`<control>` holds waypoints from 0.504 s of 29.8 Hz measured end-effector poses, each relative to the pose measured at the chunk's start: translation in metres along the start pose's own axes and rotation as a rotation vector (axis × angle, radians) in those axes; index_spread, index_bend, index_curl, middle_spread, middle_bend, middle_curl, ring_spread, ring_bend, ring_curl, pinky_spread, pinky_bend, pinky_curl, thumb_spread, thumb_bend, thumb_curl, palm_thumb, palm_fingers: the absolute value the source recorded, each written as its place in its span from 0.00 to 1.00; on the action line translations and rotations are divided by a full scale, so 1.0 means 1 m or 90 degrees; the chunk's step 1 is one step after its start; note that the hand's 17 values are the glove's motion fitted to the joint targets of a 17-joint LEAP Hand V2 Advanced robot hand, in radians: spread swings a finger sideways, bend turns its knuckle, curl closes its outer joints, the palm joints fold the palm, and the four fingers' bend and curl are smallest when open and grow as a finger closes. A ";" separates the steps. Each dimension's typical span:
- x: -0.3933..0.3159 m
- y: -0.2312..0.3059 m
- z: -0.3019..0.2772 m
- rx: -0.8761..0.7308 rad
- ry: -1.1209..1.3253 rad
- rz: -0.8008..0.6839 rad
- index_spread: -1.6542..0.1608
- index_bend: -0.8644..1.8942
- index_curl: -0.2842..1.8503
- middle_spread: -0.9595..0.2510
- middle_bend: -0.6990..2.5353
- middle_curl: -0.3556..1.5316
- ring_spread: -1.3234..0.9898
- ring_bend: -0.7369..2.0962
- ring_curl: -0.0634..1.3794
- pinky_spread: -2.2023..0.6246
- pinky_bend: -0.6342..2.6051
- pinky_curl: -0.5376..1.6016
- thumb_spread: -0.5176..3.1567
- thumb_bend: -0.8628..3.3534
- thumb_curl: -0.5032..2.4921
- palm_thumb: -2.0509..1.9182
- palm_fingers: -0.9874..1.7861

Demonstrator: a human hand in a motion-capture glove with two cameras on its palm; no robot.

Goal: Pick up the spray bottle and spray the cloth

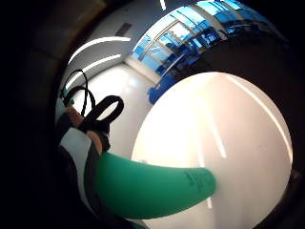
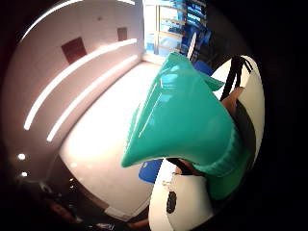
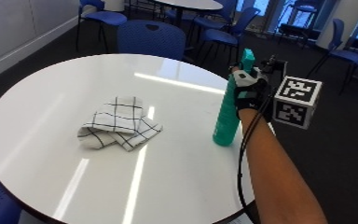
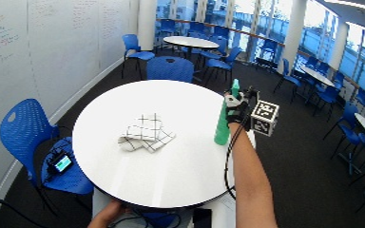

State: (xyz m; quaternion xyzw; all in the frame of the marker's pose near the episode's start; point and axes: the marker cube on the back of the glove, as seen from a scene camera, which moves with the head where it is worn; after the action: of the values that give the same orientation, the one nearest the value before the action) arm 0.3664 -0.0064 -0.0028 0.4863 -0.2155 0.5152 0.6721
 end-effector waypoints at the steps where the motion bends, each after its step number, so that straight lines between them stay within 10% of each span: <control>1: -0.001 0.002 0.001 -0.019 -0.011 0.012 0.75 0.39 0.36 0.61 0.35 0.45 0.49 0.46 0.36 0.70 0.32 0.43 0.25 0.20 0.40 0.75 0.85; 15: -0.048 0.040 0.026 -0.427 -0.039 0.174 0.75 0.39 0.37 0.63 0.36 0.46 0.50 0.48 0.37 0.72 0.32 0.43 0.27 0.20 0.40 0.74 0.85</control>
State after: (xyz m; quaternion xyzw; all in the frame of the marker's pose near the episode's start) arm 0.3175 -0.0525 -0.0116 0.2210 -0.4556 0.4862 0.7121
